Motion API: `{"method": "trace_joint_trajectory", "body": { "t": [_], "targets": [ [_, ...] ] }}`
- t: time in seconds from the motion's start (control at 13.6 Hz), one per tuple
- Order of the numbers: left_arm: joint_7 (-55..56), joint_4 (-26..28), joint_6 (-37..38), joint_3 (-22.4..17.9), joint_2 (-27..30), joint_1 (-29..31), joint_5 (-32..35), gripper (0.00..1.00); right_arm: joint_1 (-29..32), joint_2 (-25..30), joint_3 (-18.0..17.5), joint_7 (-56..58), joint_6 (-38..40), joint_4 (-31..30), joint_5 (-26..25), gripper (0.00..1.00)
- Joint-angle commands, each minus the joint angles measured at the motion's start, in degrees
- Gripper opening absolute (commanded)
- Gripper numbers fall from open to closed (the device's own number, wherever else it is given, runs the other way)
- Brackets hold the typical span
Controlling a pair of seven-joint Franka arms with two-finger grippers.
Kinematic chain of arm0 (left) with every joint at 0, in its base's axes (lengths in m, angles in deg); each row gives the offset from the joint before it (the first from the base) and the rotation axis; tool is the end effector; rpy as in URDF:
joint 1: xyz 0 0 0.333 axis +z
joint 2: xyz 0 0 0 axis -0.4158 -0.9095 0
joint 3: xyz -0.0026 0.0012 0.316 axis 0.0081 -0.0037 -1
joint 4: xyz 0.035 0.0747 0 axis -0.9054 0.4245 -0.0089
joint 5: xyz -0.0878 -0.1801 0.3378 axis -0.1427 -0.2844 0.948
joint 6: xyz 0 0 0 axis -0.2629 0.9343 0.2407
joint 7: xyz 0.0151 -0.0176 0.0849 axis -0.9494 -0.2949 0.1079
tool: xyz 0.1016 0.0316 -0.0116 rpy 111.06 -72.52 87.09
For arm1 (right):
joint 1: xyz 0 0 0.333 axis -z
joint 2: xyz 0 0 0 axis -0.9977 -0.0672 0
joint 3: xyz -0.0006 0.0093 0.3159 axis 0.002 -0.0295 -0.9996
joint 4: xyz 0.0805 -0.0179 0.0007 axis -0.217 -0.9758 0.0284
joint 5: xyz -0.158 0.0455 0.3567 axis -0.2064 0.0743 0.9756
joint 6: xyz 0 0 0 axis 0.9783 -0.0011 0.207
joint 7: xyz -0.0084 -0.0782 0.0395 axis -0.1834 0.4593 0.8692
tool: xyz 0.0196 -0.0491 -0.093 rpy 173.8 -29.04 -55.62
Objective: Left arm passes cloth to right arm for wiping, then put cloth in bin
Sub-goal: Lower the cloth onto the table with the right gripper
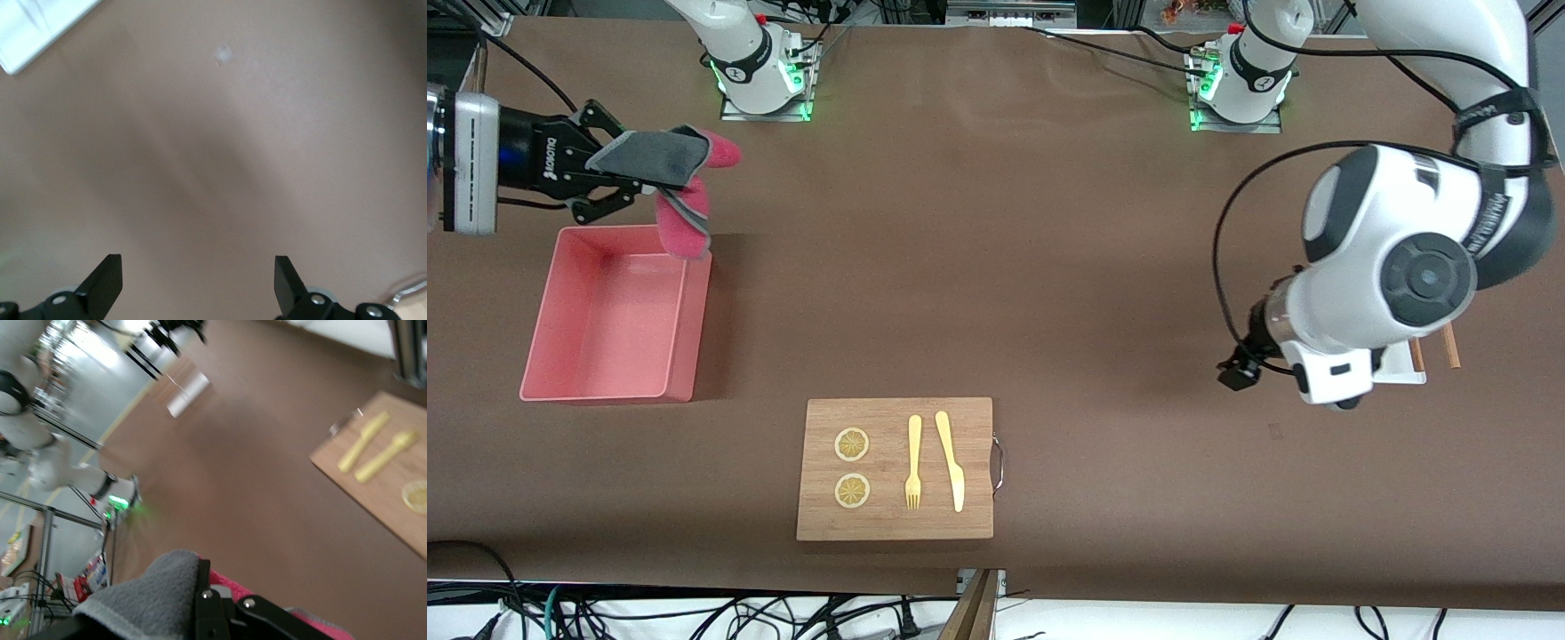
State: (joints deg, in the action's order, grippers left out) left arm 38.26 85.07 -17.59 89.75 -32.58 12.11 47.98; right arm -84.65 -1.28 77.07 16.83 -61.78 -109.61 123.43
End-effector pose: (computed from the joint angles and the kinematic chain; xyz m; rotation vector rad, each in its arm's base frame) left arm 0.6800 -0.1584 0.4609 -2.6999 -1.4387 0.2497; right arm 0.5439 0.0344 0.5945 -2.1454 -0.9287 -0.2522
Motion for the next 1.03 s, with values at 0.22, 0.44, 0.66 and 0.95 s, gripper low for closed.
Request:
{"method": "trace_joint_trajectory", "body": {
  "t": [0.22, 0.44, 0.66, 0.95],
  "targets": [
    [-24.7, 11.0, 3.0, 0.7, 11.3, 7.3, 1.7, 1.00, -0.2, -1.5, -5.9, -29.0, -8.0, -0.7, -20.1, 0.00],
    [-43.6, 14.0, 4.3, 0.9, 18.9, 13.6, 1.6, 1.00, -0.3, -4.2, -8.1, -42.1, -8.7, -1.2, -30.7, 0.00],
    [-57.6, 20.6, 4.8, 0.9, 24.4, 14.9, 1.7, 1.00, -0.5, -5.8, -11.1, -53.2, -9.0, -3.0, -39.6, 0.00],
    [-66.0, 29.4, 4.6, 0.8, 30.5, 13.3, 6.8, 1.00, -0.5, -9.1, -12.9, -62.7, -11.9, -7.6, -44.2, 0.00]
  ]
}}
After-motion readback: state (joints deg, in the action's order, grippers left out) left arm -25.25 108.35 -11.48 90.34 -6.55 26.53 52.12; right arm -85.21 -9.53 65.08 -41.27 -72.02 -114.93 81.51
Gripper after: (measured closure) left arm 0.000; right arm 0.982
